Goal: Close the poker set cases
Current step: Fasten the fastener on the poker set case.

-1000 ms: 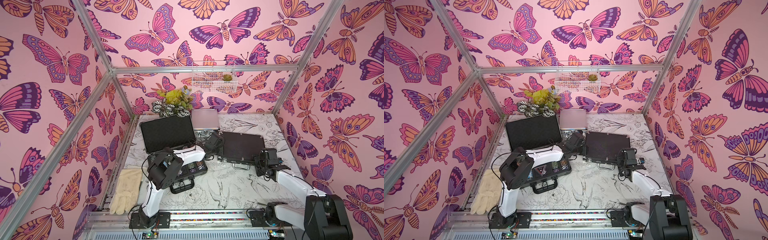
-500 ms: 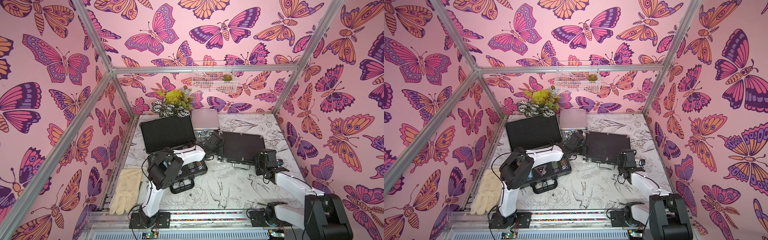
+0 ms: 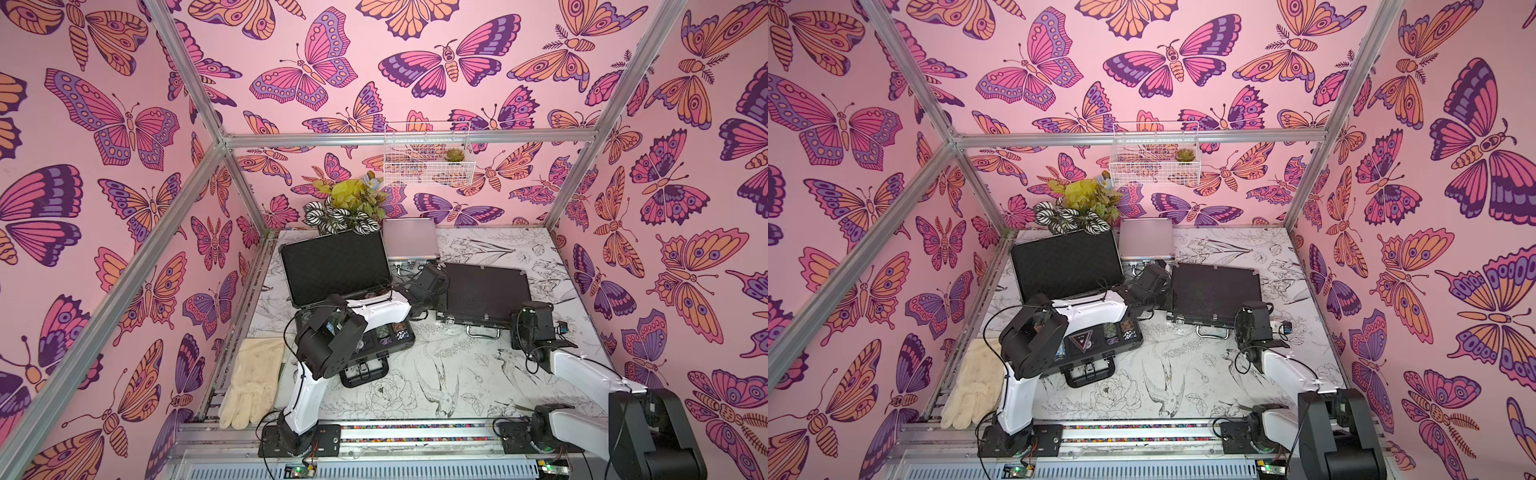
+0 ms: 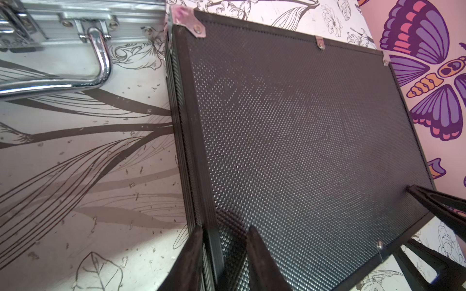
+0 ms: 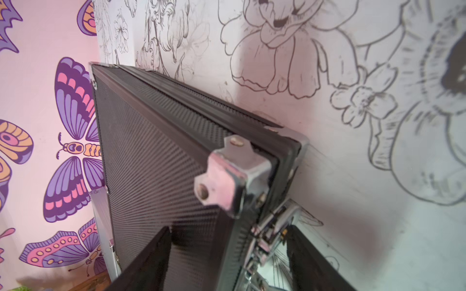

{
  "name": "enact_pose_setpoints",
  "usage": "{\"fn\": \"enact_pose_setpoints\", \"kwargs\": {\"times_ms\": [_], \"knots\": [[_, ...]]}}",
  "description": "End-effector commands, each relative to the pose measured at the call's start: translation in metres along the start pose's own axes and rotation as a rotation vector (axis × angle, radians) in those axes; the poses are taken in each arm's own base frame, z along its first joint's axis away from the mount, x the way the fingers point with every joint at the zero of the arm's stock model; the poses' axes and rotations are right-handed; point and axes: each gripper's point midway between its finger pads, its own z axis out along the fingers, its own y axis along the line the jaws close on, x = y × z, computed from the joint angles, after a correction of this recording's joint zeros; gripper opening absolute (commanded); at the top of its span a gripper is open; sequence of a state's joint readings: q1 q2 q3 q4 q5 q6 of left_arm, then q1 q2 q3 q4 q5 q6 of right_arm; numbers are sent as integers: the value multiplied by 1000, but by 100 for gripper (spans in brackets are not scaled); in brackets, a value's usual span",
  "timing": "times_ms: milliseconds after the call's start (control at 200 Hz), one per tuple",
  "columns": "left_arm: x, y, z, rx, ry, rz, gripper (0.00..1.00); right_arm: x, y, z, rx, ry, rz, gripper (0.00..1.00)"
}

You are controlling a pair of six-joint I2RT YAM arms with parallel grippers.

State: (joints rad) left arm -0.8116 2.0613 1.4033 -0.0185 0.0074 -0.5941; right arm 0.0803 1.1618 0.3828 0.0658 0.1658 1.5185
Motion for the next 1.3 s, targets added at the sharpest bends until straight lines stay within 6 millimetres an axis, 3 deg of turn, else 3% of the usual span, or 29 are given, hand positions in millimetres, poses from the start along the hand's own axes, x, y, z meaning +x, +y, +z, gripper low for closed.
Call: {"fn": "enact_pose_setpoints", "kwargs": {"times_ms": [0, 85, 225, 461, 646, 1077, 1212, 1292], "knots": [[64, 38, 16, -116, 192, 33, 30, 2, -16, -8, 117, 32, -108, 76], [62, 36, 16, -114, 188, 35, 30, 2, -4, -17, 114, 45, -136, 78], [61, 33, 15, -110, 186, 40, 30, -2, -8, -21, 141, 23, -148, 78], [60, 34, 13, -117, 184, 49, 30, -12, -28, -12, 196, -33, -136, 80], [58, 34, 13, -116, 181, 54, 30, -18, -26, -5, 175, -46, -117, 81], [61, 33, 15, -110, 192, 55, 27, -4, -42, 19, 167, 4, -23, 77], [61, 33, 14, -111, 191, 56, 28, -4, -48, 18, 178, 1, -12, 77], [62, 34, 14, -113, 194, 55, 28, -7, -42, 13, 163, -8, -23, 77]]}}
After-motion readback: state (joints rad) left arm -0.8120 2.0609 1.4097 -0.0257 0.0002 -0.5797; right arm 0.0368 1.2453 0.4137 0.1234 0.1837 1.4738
